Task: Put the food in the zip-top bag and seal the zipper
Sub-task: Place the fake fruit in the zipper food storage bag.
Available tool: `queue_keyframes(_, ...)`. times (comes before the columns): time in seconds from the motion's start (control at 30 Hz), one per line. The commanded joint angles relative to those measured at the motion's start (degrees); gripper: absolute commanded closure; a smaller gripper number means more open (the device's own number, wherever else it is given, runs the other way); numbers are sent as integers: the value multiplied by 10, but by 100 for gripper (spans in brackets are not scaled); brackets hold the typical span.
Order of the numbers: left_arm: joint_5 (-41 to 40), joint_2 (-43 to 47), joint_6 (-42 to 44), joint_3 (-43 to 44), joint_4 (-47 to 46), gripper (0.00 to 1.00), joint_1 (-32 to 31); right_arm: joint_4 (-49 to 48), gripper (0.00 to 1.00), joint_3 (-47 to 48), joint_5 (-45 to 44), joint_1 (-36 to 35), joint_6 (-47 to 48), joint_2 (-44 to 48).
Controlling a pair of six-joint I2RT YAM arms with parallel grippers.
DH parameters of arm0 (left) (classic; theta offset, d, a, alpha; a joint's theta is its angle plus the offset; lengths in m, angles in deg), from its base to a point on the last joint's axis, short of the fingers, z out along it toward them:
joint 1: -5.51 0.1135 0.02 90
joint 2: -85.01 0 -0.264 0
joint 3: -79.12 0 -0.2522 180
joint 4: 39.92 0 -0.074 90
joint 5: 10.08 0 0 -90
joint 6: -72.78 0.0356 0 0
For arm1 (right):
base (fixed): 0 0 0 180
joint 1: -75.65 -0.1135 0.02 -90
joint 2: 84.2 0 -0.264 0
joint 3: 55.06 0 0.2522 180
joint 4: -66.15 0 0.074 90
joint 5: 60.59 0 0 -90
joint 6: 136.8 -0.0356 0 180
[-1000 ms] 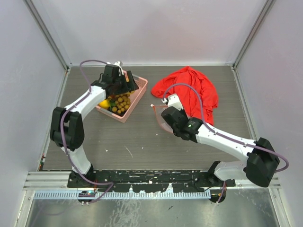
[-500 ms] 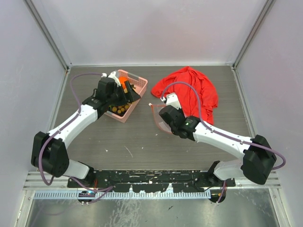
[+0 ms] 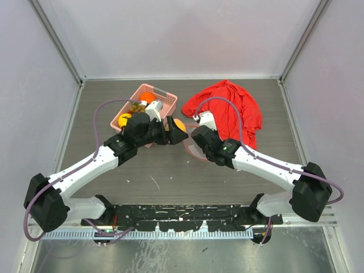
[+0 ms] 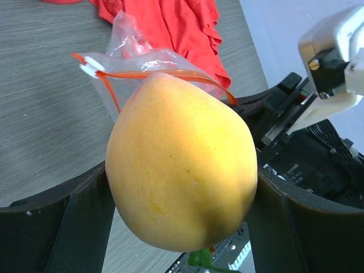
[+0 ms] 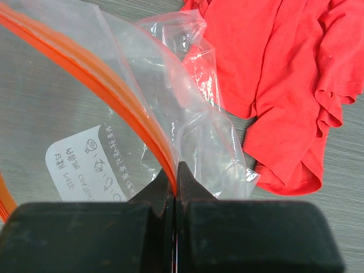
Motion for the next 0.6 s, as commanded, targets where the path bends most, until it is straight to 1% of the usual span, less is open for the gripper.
queue_keyframes(0.0,-17,21,3,-13,-91,44,-18,-22,99,21,13,2,-21,17)
queue_keyframes(0.2,-57,4,7,-29,-140,44,-51,-26,99,22,34,2,-27,28)
queue_keyframes(0.3,-77,-14,5,-26,-150,44,-64,-28,99,22,43,2,-28,37)
queue_keyframes(0.57,-107,-61,11,-11,-126,43,-76,-30,99,18,58,2,-25,63)
